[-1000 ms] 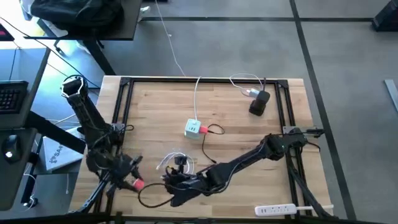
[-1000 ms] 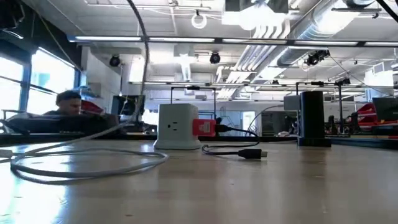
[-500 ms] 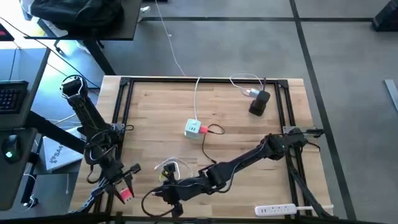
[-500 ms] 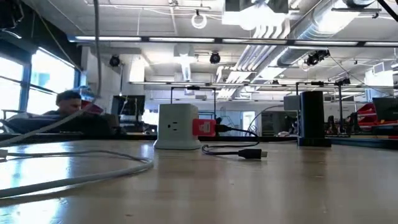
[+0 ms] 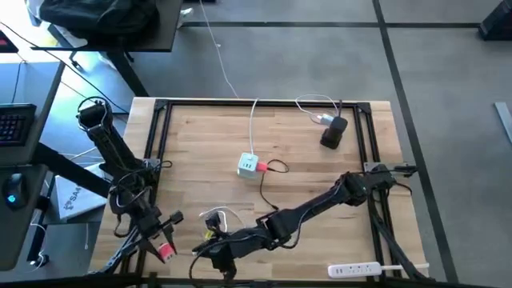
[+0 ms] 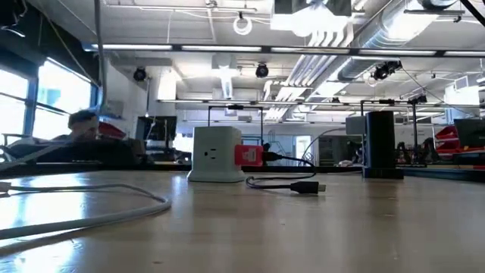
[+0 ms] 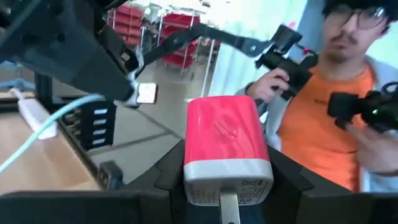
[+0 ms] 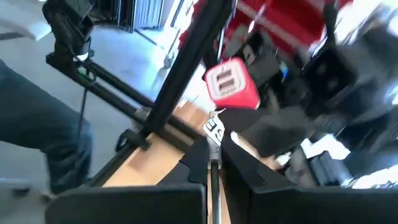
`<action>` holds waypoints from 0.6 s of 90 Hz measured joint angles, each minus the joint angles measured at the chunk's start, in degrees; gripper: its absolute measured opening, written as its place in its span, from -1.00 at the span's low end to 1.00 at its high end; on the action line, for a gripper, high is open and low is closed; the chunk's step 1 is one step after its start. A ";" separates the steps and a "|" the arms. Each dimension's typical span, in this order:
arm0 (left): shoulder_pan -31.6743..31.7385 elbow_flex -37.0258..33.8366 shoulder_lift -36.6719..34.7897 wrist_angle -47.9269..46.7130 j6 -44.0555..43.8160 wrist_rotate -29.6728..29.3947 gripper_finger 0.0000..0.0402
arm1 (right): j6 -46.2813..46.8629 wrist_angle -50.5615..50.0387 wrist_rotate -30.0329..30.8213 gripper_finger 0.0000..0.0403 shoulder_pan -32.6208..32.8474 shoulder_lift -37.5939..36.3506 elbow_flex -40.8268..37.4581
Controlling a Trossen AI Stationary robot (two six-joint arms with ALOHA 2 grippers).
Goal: Insert USB
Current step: Insert the white charger cable into the pink charger adapter
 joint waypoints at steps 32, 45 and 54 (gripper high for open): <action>-0.97 0.02 4.35 10.56 5.65 9.67 -0.41 | -12.27 1.71 5.14 -1.00 -0.65 0.00 0.00; -0.60 0.02 5.29 10.85 6.95 7.15 -0.41 | -16.49 3.33 11.83 -1.00 -0.50 0.00 0.00; 1.00 0.02 6.05 10.74 4.73 0.02 -0.41 | -21.82 3.93 21.91 -1.00 -0.06 0.00 0.00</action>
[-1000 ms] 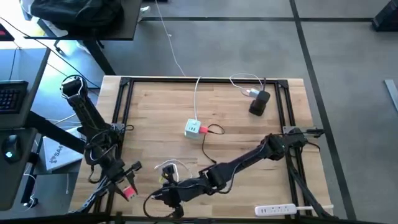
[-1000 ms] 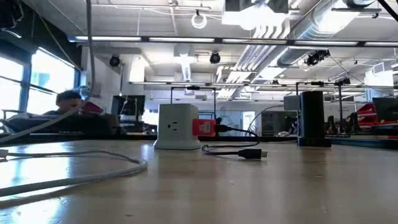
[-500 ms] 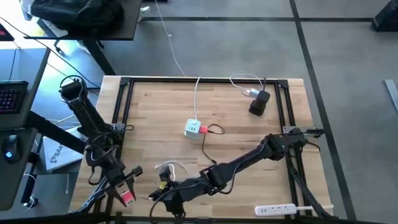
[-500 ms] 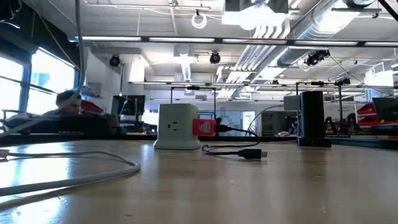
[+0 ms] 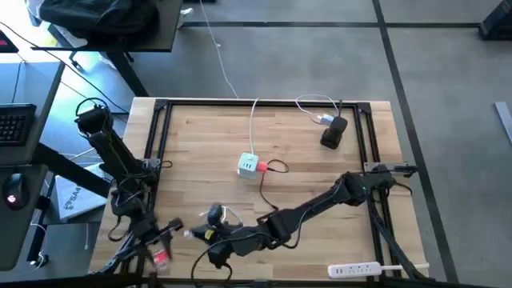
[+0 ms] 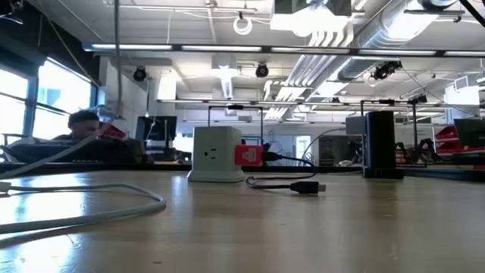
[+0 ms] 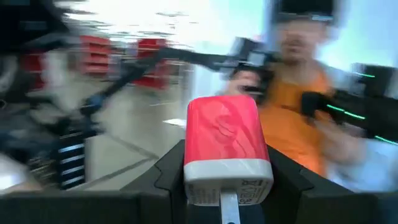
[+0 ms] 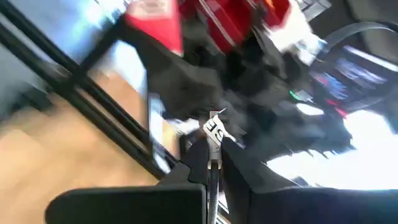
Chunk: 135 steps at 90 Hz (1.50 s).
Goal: Insert USB
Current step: Insert the white charger cable into the pink charger adapter
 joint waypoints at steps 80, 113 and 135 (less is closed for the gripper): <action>11.88 0.72 0.01 -3.74 -1.17 -15.88 -0.41 | 13.88 -37.38 5.27 -1.00 -2.36 -10.72 -0.02; 17.74 0.72 5.64 -12.45 -7.49 -21.46 -0.41 | 53.18 -47.79 -29.26 -1.00 -10.21 -11.78 -2.53; 20.11 0.72 7.85 -12.94 -1.19 -21.11 -0.41 | 64.01 -49.39 -36.06 -1.00 -13.16 -11.75 -7.09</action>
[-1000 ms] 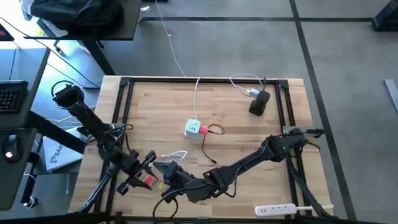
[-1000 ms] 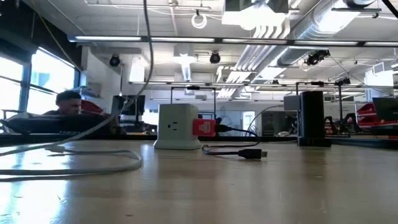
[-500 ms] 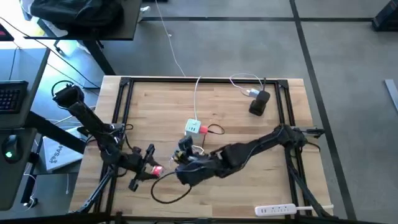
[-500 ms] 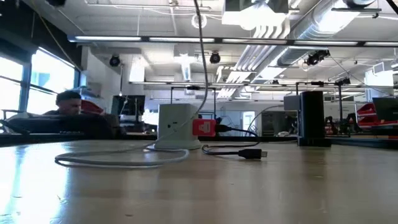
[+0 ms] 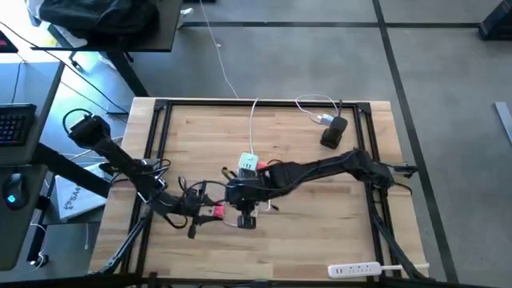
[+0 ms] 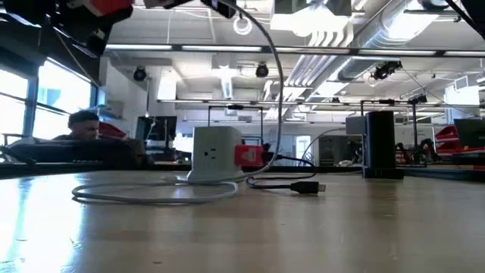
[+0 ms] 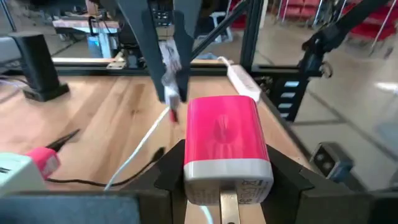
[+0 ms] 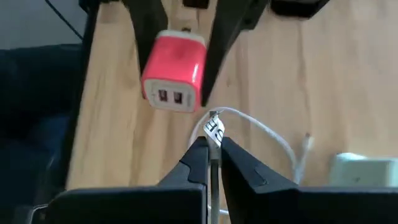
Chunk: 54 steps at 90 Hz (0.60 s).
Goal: Insert USB
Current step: Insert the white charger cable into the pink charger adapter
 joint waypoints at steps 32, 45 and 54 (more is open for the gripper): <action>3.15 0.00 0.07 -3.56 1.64 0.96 -0.41 | 1.96 1.08 1.22 -1.00 0.45 0.04 -0.25; 3.39 -0.02 0.07 -3.12 3.21 1.03 -0.41 | 0.89 3.13 2.60 -1.00 0.99 0.04 -0.25; 3.41 -0.04 0.07 -1.56 3.62 0.98 -0.41 | 0.87 2.62 2.42 -1.00 1.04 0.05 -0.25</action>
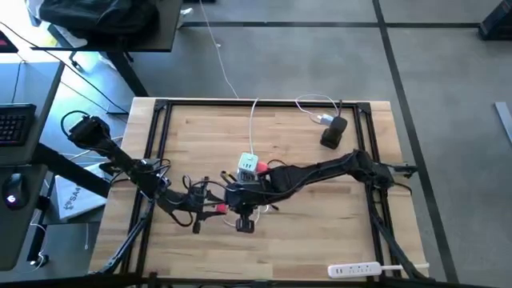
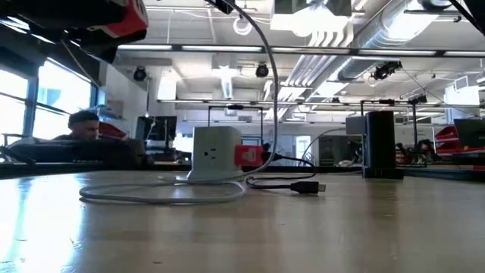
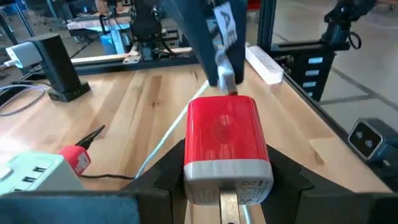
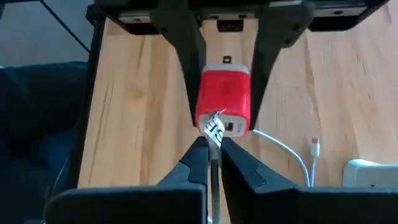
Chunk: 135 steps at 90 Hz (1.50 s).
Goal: Insert USB
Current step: Insert the white charger cable into the pink charger adapter
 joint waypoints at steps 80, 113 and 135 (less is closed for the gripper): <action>0.04 -0.07 0.01 0.83 -1.11 0.25 -0.41 | -1.52 -0.24 3.08 -1.00 -0.19 0.22 0.04; 0.00 -0.07 0.01 1.32 -2.01 0.04 -0.39 | -2.70 -0.19 3.38 -1.00 -0.17 0.16 0.04; 0.04 -0.07 0.00 1.97 -2.07 0.02 -0.40 | -3.07 -0.40 3.40 -1.00 -0.17 -0.10 0.07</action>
